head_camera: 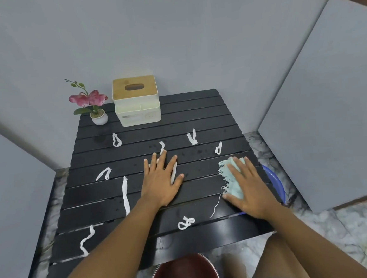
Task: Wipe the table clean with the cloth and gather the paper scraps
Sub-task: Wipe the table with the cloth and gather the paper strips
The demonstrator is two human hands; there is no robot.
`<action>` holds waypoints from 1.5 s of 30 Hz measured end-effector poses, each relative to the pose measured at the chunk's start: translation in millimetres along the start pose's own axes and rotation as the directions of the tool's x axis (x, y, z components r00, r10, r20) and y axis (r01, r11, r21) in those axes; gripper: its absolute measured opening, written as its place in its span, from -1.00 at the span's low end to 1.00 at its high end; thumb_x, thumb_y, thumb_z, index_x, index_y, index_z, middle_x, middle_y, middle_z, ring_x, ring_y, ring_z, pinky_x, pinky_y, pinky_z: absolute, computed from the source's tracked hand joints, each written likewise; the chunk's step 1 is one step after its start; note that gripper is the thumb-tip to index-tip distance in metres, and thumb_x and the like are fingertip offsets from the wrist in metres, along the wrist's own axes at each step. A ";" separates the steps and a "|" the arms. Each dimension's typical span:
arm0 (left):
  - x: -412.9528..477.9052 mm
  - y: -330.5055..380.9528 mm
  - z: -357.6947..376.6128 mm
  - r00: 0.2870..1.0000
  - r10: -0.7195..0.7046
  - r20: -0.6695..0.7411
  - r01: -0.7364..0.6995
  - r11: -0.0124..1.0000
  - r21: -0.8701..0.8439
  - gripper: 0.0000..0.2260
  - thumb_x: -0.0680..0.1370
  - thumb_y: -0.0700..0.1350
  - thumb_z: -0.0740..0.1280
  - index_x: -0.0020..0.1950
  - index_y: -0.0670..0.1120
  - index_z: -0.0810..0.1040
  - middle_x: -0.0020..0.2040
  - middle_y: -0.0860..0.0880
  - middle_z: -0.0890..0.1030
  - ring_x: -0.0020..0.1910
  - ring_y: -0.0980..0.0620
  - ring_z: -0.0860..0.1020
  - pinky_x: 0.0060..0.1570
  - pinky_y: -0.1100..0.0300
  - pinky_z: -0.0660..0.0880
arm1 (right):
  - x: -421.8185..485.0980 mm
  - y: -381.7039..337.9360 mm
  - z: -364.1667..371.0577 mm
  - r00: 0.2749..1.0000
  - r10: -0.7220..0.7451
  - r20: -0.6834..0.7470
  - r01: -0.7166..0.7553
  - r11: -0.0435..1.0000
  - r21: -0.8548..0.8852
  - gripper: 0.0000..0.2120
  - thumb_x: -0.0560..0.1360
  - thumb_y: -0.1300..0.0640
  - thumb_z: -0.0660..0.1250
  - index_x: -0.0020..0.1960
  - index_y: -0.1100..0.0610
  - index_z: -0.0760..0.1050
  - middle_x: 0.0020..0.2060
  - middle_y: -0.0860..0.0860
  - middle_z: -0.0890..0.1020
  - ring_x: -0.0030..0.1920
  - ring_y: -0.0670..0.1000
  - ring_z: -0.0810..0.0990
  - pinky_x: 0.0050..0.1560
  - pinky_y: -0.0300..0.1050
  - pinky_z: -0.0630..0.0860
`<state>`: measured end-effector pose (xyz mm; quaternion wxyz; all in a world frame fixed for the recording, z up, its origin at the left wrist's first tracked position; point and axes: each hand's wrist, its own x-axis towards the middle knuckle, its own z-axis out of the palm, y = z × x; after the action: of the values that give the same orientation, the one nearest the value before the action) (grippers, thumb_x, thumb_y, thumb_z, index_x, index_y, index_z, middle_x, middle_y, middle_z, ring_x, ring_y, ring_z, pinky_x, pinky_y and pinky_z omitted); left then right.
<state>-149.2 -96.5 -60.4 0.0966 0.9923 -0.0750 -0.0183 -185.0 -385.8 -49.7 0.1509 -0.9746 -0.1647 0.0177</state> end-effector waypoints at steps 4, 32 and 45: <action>2.2 -1.8 4.3 1.000 -0.011 -0.020 0.010 1.000 -0.030 -0.46 0.58 0.23 -0.04 0.53 0.10 0.07 0.57 -0.02 0.04 0.54 -0.11 -0.09 0.49 -0.09 -0.19 | 31.9 5.0 6.7 0.964 0.215 -0.158 -0.210 0.977 0.046 -0.39 0.48 -0.18 0.07 0.46 0.09 0.24 0.49 0.07 0.23 0.51 0.18 0.05 0.47 0.11 0.10; 3.7 -3.2 6.2 0.999 -0.030 -0.032 0.028 0.997 -0.068 -0.47 0.55 0.18 -0.13 0.51 0.12 0.14 0.56 0.02 0.08 0.54 -0.05 -0.07 0.49 -0.06 -0.17 | 93.8 -76.1 30.1 0.997 -0.031 -0.065 0.040 0.990 0.138 -0.47 0.43 0.06 0.22 0.40 0.06 0.36 0.43 0.04 0.35 0.48 0.10 0.18 0.44 -0.05 0.19; 74.7 -32.5 -11.0 1.000 0.013 -0.023 -0.015 0.996 -0.093 -0.48 0.55 0.19 -0.04 0.49 0.11 0.22 0.56 -0.02 0.10 0.53 -0.07 0.02 0.48 -0.09 -0.10 | 118.0 17.5 -3.4 0.893 0.396 -0.215 -0.360 0.914 0.189 -0.52 0.42 0.12 0.28 0.34 0.15 0.41 0.33 0.09 0.40 0.37 0.12 0.29 0.24 0.12 0.42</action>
<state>-70.1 -74.3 -57.5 0.1436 0.9864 -0.0798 -0.0102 -67.7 -364.0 -49.9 0.2340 -0.9688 0.0502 -0.0636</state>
